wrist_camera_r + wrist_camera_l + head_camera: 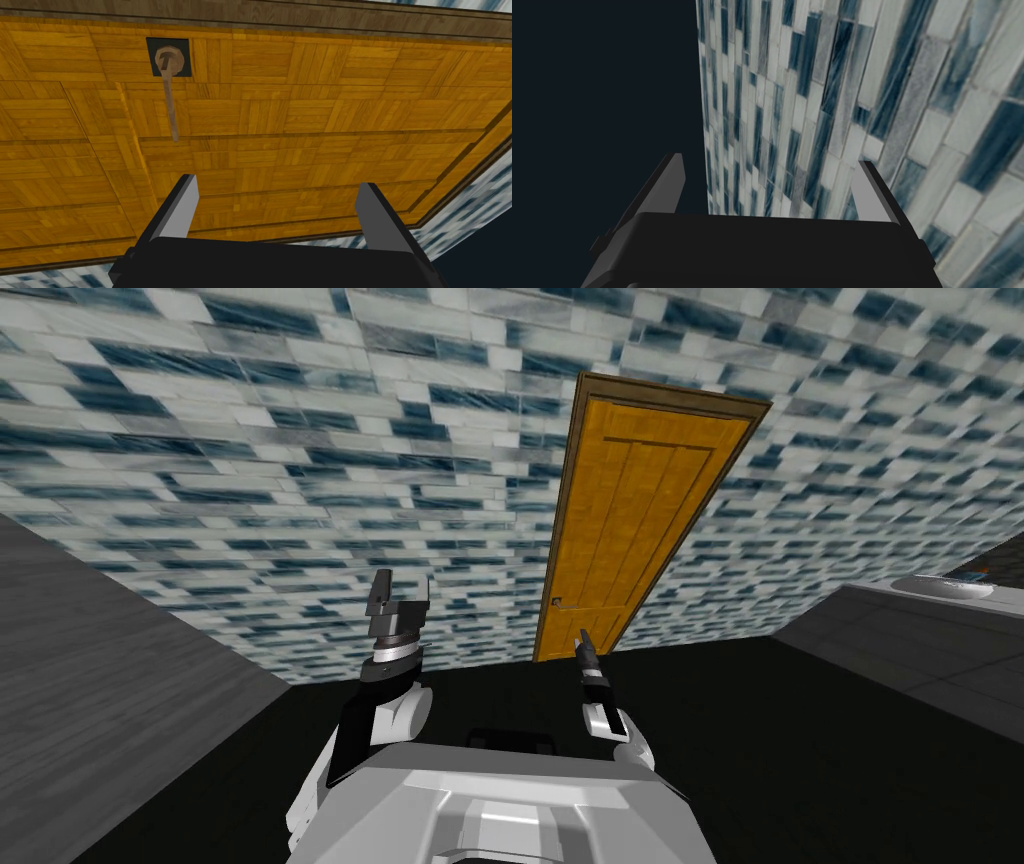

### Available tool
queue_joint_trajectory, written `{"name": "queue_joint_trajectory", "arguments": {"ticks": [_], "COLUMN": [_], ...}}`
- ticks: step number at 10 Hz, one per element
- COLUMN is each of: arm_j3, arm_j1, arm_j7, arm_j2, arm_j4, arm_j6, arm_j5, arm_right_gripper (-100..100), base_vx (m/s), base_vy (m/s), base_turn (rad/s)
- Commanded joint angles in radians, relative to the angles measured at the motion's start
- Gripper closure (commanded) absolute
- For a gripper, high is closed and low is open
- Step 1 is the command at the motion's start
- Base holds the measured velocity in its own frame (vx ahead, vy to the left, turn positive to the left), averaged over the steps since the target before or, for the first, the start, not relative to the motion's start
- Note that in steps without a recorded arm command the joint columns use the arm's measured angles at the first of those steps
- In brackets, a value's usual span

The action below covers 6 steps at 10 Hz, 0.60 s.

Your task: Pull the door open

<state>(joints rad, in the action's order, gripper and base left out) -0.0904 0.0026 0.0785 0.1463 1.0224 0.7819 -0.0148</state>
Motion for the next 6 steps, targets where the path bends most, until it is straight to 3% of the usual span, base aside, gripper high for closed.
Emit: {"name": "queue_joint_trajectory", "arguments": {"ticks": [1, 6], "arm_j3": [-0.002, -0.009], "arm_j1": [-0.016, -0.066], "arm_j7": [0.003, 0.011], "arm_j2": [0.001, 0.007], "arm_j4": [-0.043, -0.167], "arm_j6": [0.007, 0.026], "arm_j5": [-0.003, -0.011], "arm_right_gripper": [-100, -100], "base_vx": [0.044, 0.047], "base_vy": [-0.117, -0.093], "base_turn": [0.130, 0.132]}}
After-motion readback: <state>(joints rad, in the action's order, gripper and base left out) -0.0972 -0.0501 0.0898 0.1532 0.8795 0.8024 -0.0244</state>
